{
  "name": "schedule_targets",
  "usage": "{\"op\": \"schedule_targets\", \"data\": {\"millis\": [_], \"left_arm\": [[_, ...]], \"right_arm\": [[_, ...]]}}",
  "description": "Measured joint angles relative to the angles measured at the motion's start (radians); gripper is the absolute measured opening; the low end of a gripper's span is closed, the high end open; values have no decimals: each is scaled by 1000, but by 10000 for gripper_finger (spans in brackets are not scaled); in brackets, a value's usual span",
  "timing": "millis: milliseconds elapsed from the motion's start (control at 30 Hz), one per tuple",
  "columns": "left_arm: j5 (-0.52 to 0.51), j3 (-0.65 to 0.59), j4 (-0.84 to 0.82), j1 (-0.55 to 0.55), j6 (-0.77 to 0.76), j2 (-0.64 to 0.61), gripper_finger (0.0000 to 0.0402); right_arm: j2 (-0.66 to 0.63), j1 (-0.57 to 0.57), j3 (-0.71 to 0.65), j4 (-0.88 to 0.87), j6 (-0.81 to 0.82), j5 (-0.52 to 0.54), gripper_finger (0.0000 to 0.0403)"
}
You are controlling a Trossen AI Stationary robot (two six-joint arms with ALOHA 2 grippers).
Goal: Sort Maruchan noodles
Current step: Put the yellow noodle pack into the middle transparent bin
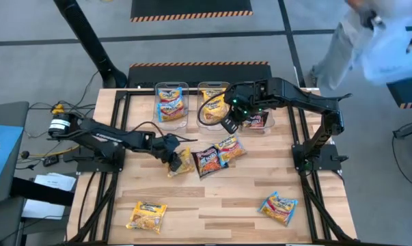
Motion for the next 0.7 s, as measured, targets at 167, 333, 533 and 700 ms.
{"op": "schedule_targets", "data": {"millis": [167,333,533,700], "left_arm": [[-4,61,-95,0,27,-10,0],[-43,111,-242,0,30,-47,0],[-60,141,-281,1,28,-159,0],[-82,160,-278,-1,27,-300,0]], "right_arm": [[0,0,0,-6,0,-1,113],[0,0,0,-9,0,-1,113],[0,14,0,-8,-57,-1,113],[0,38,0,4,-98,-2,115]]}}
